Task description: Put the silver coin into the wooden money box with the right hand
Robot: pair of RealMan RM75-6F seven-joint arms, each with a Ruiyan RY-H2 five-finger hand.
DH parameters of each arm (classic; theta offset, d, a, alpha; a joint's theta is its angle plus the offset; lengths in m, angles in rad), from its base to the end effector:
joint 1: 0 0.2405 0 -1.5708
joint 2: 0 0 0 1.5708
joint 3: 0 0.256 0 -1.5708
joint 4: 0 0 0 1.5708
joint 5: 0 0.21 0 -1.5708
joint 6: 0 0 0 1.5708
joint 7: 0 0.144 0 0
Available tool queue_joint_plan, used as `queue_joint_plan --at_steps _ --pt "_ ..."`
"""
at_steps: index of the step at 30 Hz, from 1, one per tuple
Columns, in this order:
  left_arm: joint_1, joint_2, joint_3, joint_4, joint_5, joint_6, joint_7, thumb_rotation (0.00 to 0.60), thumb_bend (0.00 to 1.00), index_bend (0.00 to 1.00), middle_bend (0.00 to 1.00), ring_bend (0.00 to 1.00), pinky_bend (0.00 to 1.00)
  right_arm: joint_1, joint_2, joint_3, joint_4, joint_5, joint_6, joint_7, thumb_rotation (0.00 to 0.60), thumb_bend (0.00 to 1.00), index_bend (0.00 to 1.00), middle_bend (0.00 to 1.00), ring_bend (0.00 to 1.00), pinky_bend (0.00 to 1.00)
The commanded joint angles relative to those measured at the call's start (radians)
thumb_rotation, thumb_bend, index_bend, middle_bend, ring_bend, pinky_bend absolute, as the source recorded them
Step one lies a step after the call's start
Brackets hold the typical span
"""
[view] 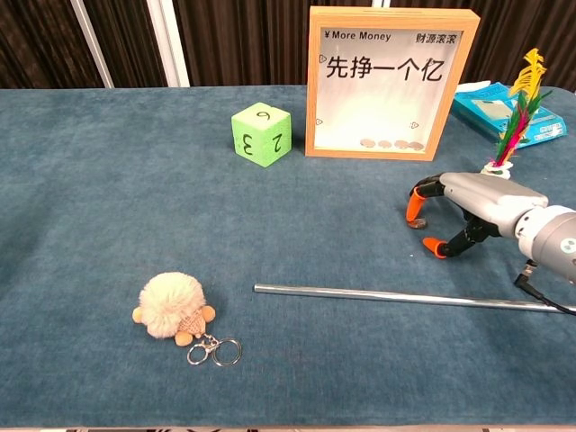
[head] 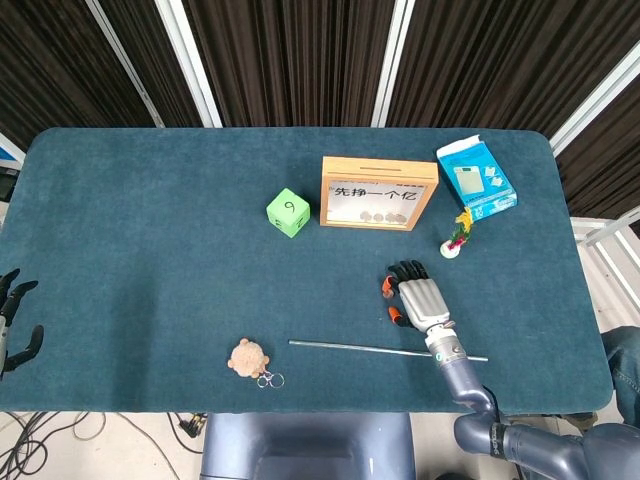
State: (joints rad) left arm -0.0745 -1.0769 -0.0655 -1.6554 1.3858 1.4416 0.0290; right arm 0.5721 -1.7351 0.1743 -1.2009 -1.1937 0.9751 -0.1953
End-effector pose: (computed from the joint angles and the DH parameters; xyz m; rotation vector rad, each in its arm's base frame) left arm -0.3234 0.1797 0.1712 -1.3050 -0.9576 -0.8104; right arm -0.2185 -0.3232 -0.0543 1.7018 -1.1110 0.8730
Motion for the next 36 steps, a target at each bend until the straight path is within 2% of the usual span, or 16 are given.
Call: queue_joint_plan --at_steps 1,24,36 --pt "0.000 0.001 0.000 -0.001 -0.001 -0.001 0.001 0.600 0.44 0.18 0.01 0.00 0.11 0.001 -0.002 0.001 0.003 0.003 -0.003 0.001 0.600 0.45 0.42 0.17 0.08 0.92" --pt "-0.001 0.004 0.001 -0.006 -0.008 -0.008 0.004 0.600 0.44 0.19 0.01 0.00 0.12 0.019 -0.053 0.045 0.067 0.016 0.019 0.053 0.600 0.45 0.69 0.17 0.09 0.99" --pt "-0.002 0.005 0.002 -0.008 -0.009 -0.010 0.007 0.600 0.44 0.19 0.01 0.00 0.13 0.016 -0.054 0.054 0.075 0.013 0.031 0.079 0.600 0.47 0.71 0.17 0.10 1.00"
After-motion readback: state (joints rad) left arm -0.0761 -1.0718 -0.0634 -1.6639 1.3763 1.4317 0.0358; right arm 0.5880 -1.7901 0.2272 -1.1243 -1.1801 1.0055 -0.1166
